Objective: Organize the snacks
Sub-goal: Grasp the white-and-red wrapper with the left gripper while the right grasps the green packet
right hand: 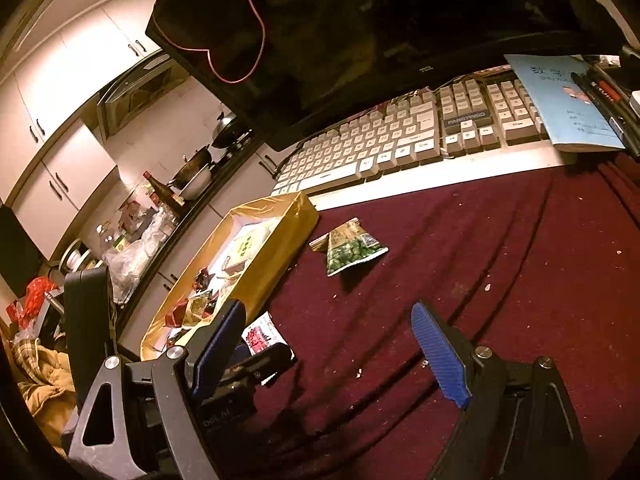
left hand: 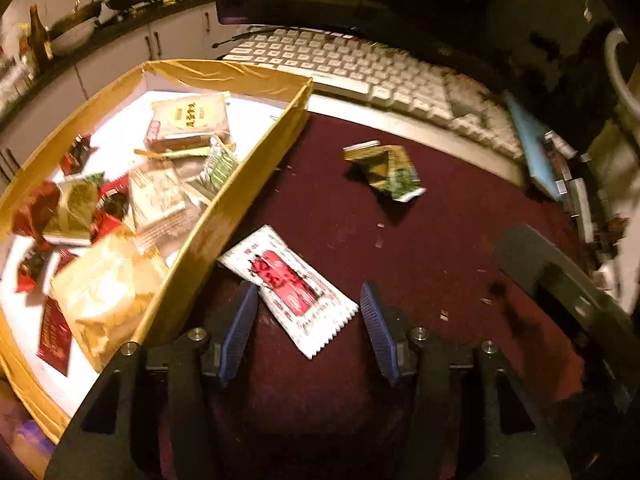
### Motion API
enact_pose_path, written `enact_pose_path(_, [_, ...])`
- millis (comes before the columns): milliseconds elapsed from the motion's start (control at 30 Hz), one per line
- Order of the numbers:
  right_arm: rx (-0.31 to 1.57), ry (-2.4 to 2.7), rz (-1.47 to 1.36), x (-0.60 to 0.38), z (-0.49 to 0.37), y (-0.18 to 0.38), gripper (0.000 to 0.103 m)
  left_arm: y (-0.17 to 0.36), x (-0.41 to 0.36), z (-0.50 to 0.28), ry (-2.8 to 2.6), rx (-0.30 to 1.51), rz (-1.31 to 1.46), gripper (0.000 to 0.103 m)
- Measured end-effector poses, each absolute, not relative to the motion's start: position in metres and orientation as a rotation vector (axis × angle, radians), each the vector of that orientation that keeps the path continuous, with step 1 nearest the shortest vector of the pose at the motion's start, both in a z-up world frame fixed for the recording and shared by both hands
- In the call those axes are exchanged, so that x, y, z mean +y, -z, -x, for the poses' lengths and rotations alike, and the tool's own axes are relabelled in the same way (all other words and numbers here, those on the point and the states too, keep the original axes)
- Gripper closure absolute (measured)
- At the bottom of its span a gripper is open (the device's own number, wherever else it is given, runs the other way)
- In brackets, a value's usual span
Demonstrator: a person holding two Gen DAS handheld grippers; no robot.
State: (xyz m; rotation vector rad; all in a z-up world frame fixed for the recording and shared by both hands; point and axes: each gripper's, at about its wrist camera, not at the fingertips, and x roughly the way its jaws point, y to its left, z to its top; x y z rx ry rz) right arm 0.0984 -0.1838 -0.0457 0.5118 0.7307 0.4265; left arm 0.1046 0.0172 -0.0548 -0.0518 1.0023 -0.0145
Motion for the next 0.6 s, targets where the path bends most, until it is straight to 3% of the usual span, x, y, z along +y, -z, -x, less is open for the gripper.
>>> enact_pose_path(133, [0.703, -0.401, -0.532, -0.191, -0.093, 0.044, 0.016, 0.062, 0.0, -0.119, -0.063, 0.99, -0.007, 0.053])
enact_pose_path(200, [0.7, -0.392, -0.544, -0.194, -0.093, 0.044, 0.016, 0.061, -0.003, -0.119, -0.06, 0.968, -0.022, 0.072])
enact_pose_path(267, [0.704, -0.4, -0.555, -0.195, -0.093, 0.045, 0.016, 0.059, -0.005, -0.111, -0.042, 0.953, -0.047, 0.076])
enact_pose_path(600, [0.732, -0.431, -0.525, -0.186, -0.099, 0.046, 0.016, 0.062, 0.004, -0.057, 0.049, 0.874, -0.113, 0.079])
